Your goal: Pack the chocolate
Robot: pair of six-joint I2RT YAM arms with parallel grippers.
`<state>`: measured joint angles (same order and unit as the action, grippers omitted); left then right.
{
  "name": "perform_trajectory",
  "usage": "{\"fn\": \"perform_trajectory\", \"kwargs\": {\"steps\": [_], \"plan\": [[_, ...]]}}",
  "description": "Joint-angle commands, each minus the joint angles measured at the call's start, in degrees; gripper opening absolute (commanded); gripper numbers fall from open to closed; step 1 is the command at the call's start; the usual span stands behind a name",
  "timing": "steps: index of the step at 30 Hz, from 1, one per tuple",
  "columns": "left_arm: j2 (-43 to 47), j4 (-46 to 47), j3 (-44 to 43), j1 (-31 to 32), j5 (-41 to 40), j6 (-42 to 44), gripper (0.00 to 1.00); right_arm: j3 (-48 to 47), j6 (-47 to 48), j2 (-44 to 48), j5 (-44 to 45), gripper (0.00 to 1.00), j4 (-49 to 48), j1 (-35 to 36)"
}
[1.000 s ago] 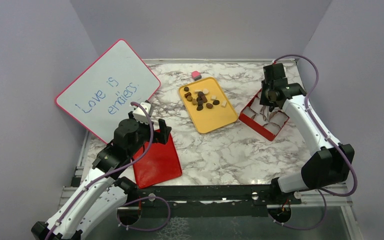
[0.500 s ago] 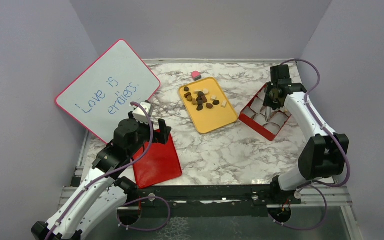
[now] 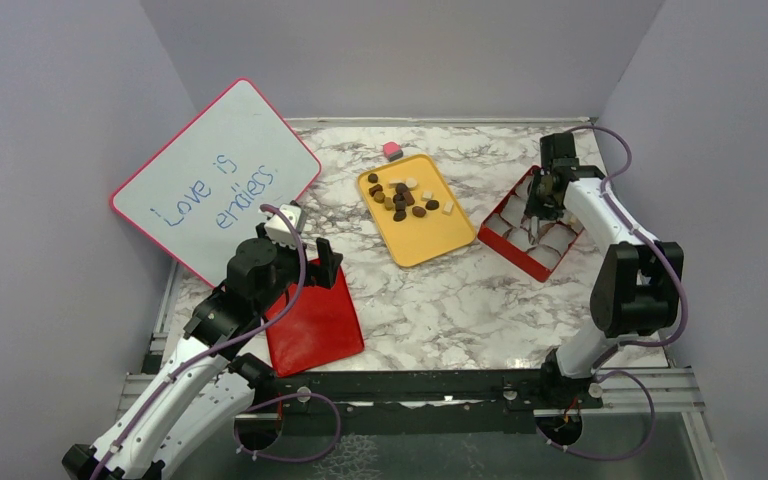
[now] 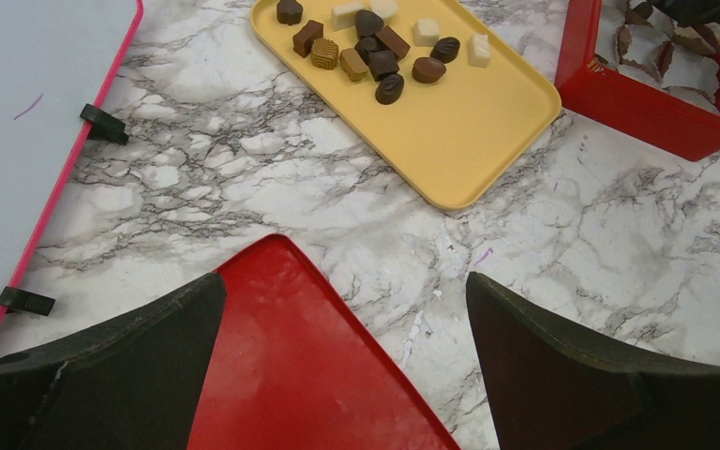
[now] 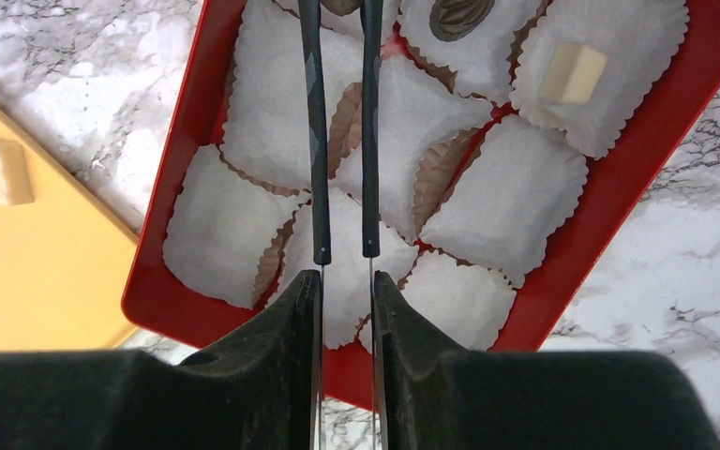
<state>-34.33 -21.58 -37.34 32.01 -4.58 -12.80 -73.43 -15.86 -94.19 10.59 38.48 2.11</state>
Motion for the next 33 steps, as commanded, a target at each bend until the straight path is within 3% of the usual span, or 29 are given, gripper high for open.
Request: {"fn": "perform_trajectory", "kwargs": {"steps": [1, 13, 33], "plan": [[0.7, 0.3, 0.5, 0.2, -0.7, 0.3, 0.99, -1.6, 0.7, -2.0, -0.7, 0.29, -2.2, -0.6], [0.8, 0.4, 0.6, 0.2, -0.8, 0.2, 0.99, -2.5, 0.8, -4.8, 0.4, 0.35, -3.1, -1.1], [1.1, 0.2, 0.6, 0.2, -0.9, 0.3, 0.99, -1.7, 1.3, 5.2, -2.7, 0.36, 2.8, -1.0]]}}
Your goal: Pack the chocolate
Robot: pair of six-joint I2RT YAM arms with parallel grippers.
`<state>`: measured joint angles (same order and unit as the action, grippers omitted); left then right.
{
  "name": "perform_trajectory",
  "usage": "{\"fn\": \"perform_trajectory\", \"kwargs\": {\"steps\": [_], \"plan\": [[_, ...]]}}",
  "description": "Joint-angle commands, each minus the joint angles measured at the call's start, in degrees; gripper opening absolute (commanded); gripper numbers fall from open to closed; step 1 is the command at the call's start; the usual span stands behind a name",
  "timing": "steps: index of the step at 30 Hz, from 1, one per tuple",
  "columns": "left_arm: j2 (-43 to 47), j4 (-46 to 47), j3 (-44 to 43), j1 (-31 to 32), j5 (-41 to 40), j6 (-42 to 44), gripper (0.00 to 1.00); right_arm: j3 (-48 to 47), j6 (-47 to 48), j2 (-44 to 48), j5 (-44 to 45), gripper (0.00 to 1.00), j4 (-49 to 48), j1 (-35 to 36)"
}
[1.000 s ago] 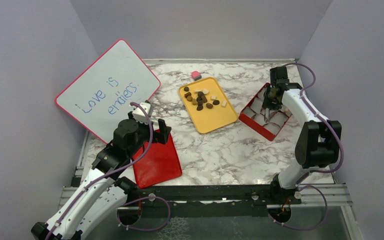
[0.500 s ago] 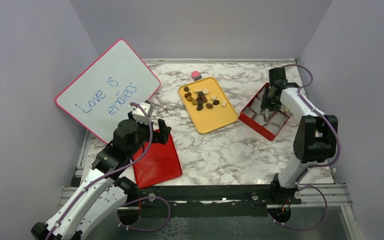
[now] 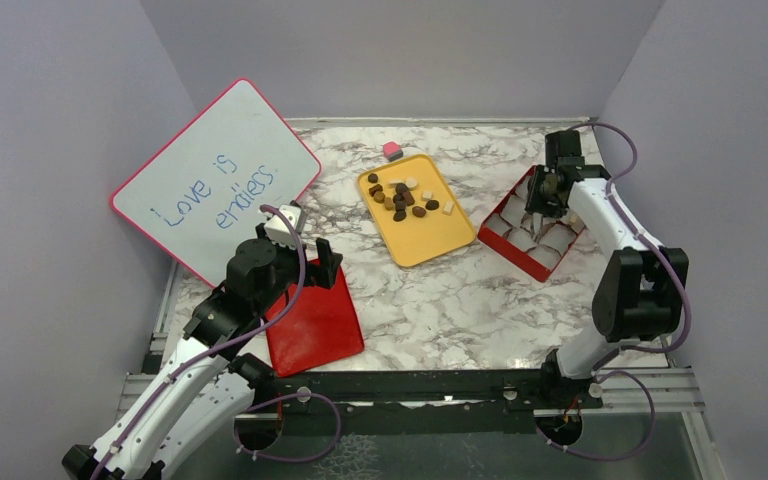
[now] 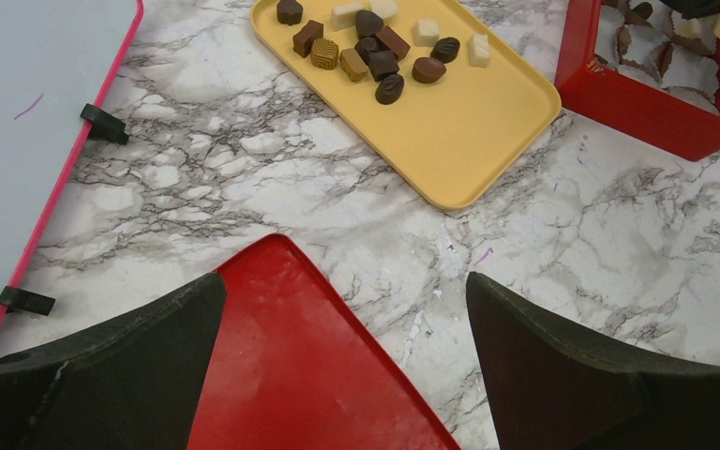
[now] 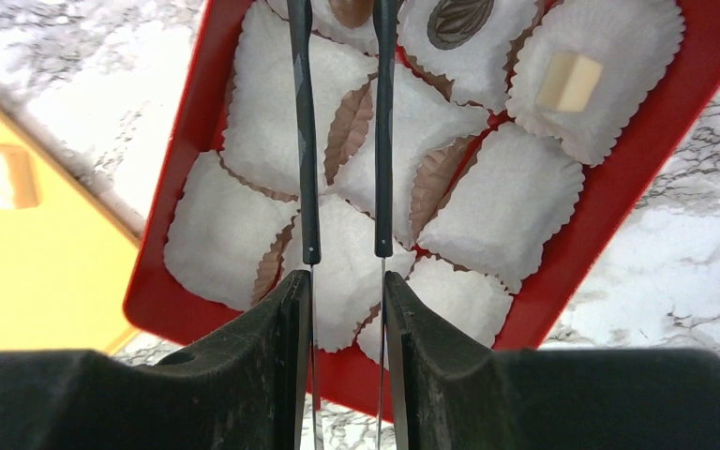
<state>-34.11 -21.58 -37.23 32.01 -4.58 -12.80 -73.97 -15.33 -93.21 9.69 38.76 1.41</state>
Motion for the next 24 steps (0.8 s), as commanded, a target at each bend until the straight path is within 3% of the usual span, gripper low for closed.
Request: {"fn": "perform_trajectory", "kwargs": {"steps": [1, 14, 20, 24], "plan": [[0.9, 0.2, 0.5, 0.2, -0.9, 0.3, 0.99, -1.2, 1.0, 5.0, -2.2, 0.36, 3.1, -0.3], [0.6, 0.1, 0.4, 0.2, -1.2, 0.3, 0.99, 0.9, 3.3, 14.7, -15.4, 0.36, 3.2, 0.6], [0.4, 0.2, 0.4, 0.1, -1.5, 0.2, 0.99, 3.8, 3.7, 18.0, -19.3, 0.36, 0.5, 4.7], [0.2, 0.2, 0.3, 0.2, -1.4, 0.3, 0.99, 4.6, 3.6, 17.9, -17.0, 0.36, 0.5, 9.8]]}}
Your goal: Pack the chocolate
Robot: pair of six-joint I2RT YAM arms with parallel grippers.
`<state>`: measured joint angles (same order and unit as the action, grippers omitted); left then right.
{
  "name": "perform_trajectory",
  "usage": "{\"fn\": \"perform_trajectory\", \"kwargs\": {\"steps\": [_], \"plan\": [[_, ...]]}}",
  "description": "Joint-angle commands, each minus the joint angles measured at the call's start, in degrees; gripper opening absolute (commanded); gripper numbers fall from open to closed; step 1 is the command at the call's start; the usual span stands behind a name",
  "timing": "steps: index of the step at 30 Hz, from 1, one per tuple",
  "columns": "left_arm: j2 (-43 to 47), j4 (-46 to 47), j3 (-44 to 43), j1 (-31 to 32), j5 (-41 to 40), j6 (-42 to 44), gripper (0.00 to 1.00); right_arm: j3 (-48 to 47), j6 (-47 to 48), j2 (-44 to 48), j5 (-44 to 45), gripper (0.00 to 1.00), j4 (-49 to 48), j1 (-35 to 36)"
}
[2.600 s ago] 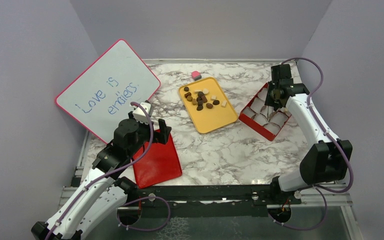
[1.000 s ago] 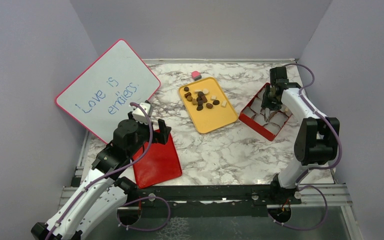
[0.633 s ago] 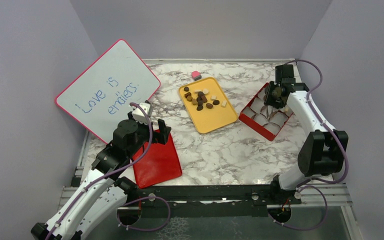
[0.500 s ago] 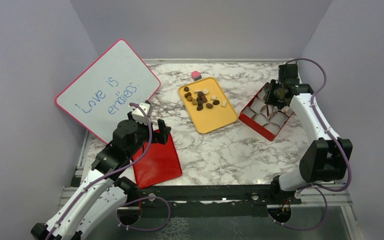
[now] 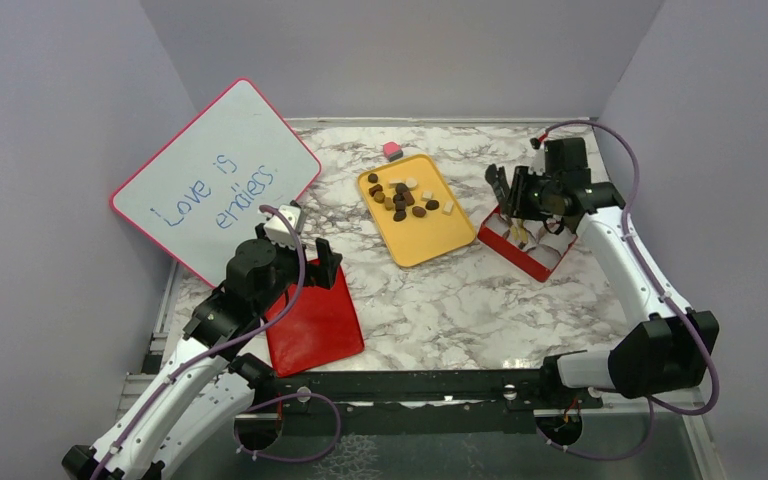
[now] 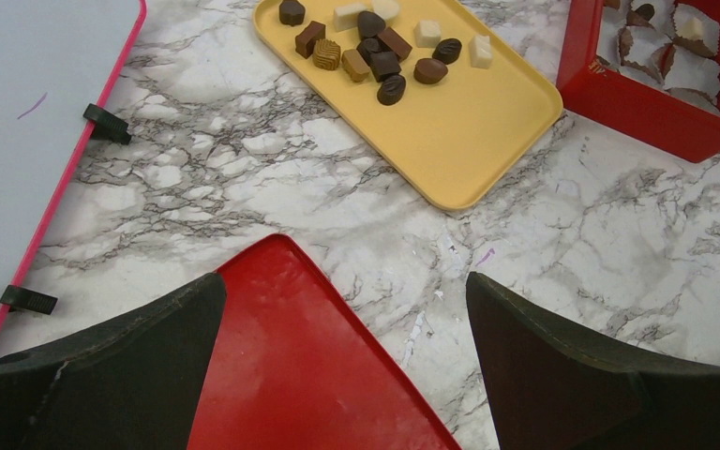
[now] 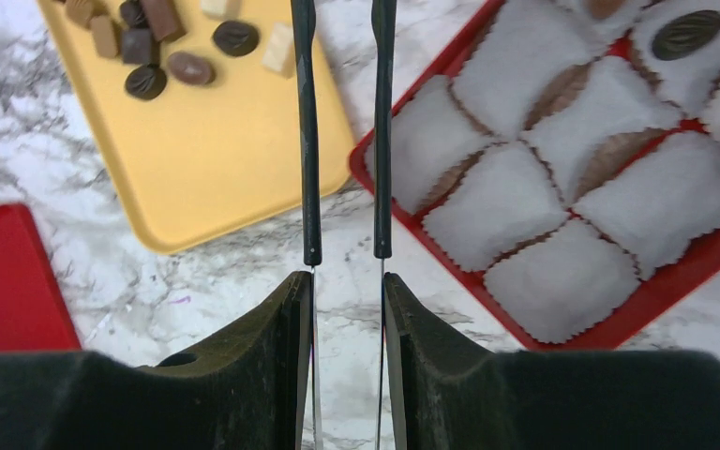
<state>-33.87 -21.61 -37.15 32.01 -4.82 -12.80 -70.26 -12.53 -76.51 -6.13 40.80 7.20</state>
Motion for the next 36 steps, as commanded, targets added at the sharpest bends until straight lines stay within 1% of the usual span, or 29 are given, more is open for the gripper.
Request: {"fn": "perform_trajectory", "kwargs": {"steps": [1, 4, 7, 8, 9, 27, 36], "plan": [[-0.2, 0.3, 0.3, 0.2, -1.2, 0.3, 0.99, 1.1, 0.8, 1.1, -0.4, 0.36, -1.7, 5.6], [-0.4, 0.2, 0.2, 0.2, -1.1, 0.2, 0.99, 1.5, 0.0, 0.3, 2.5, 0.36, -1.4, 10.0], [-0.3, 0.2, 0.2, 0.2, -1.1, 0.3, 0.99, 1.5, -1.1, -1.2, 4.3, 0.36, -1.0, 12.8], [-0.1, 0.1, 0.3, 0.2, -1.5, 0.3, 0.99, 0.9, -1.6, -3.0, 5.8, 0.36, -0.5, 14.5], [0.0, 0.1, 0.3, 0.2, -1.6, 0.3, 0.99, 0.7, -1.6, -3.6, 7.2, 0.36, -0.2, 14.8], [-0.1, 0.1, 0.2, 0.2, -1.7, 0.3, 0.99, -3.2, -4.2, -13.7, 14.5, 0.37, 1.4, 19.8], [-0.5, 0.1, 0.1, 0.2, -1.6, 0.4, 0.99, -6.7, -4.0, -18.8, 16.2, 0.4, 2.2, 21.0]]}}
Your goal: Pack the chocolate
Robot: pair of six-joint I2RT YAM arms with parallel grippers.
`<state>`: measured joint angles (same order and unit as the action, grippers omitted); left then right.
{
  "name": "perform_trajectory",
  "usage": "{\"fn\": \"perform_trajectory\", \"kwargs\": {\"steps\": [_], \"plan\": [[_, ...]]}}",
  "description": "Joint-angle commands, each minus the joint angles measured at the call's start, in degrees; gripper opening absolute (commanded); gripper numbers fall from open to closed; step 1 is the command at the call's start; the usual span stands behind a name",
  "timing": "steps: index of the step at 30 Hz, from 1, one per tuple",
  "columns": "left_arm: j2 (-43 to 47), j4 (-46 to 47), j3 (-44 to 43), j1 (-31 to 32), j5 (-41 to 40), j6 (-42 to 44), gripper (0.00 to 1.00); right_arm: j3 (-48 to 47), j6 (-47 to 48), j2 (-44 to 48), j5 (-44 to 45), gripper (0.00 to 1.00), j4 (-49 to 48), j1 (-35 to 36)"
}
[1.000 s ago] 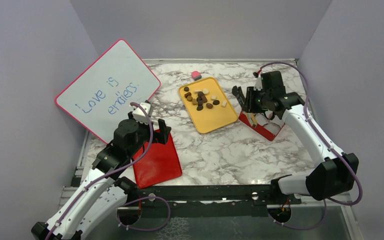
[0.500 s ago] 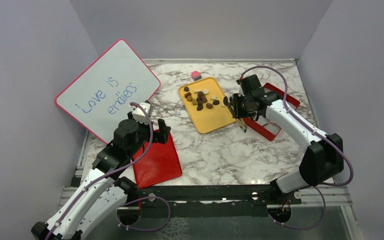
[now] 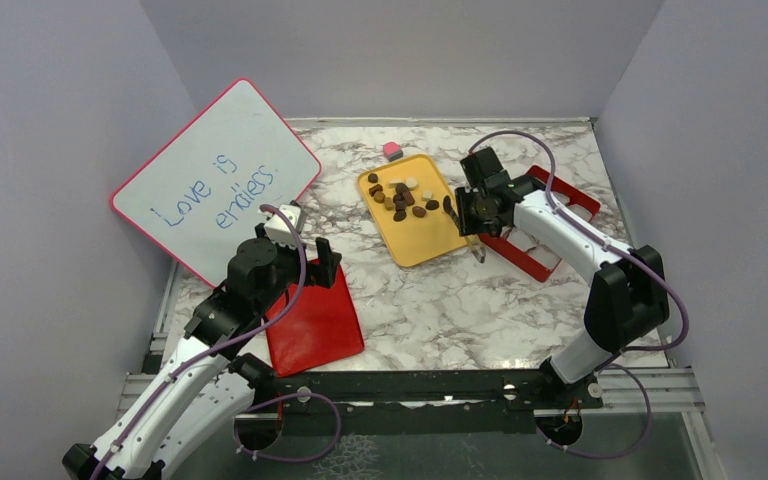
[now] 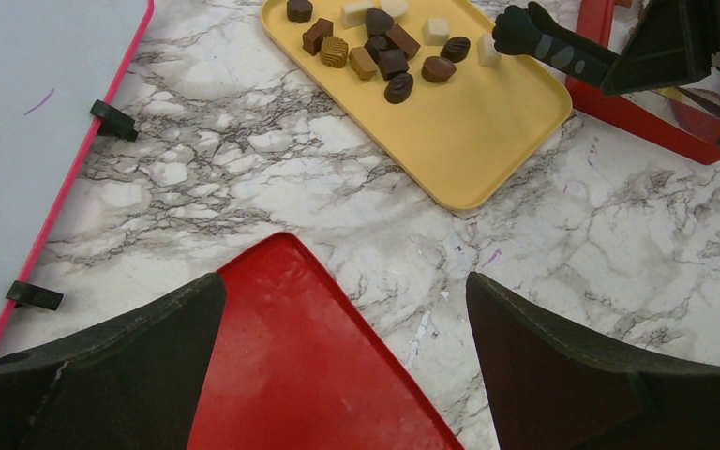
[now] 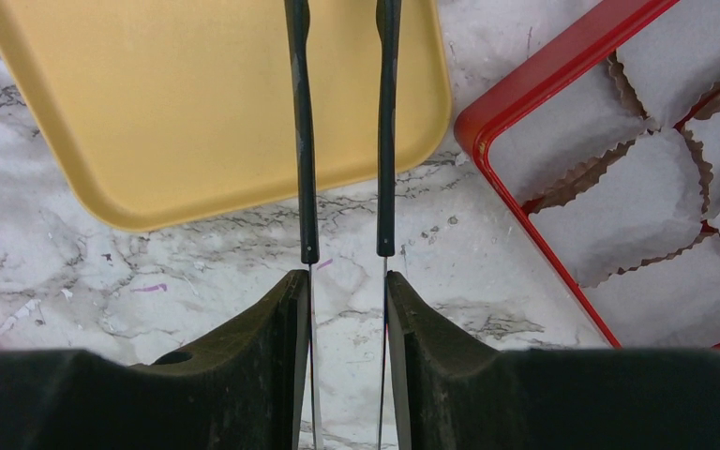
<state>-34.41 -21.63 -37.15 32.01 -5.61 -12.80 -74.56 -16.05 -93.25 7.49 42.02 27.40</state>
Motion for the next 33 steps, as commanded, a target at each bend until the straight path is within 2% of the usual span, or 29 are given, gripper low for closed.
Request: {"fn": "perform_trajectory", "kwargs": {"steps": [1, 18, 28, 33], "plan": [[0.1, 0.1, 0.2, 0.1, -0.8, 0.3, 0.99, -2.7, -0.5, -2.6, 2.9, 0.4, 1.1, 1.0], [0.0, 0.1, 0.1, 0.1, -1.0, 0.3, 0.99, -9.4, -1.2, -10.2, 9.5, 0.39, 5.2, 4.2], [0.2, 0.1, 0.3, 0.1, -1.2, 0.4, 0.99, -10.6, -1.1, -12.6, 10.2, 0.32, 6.1, 5.3], [-0.2, 0.2, 0.1, 0.1, -1.3, 0.4, 0.99, -11.1, -1.2, -13.1, 11.1, 0.34, 6.1, 5.4]]}}
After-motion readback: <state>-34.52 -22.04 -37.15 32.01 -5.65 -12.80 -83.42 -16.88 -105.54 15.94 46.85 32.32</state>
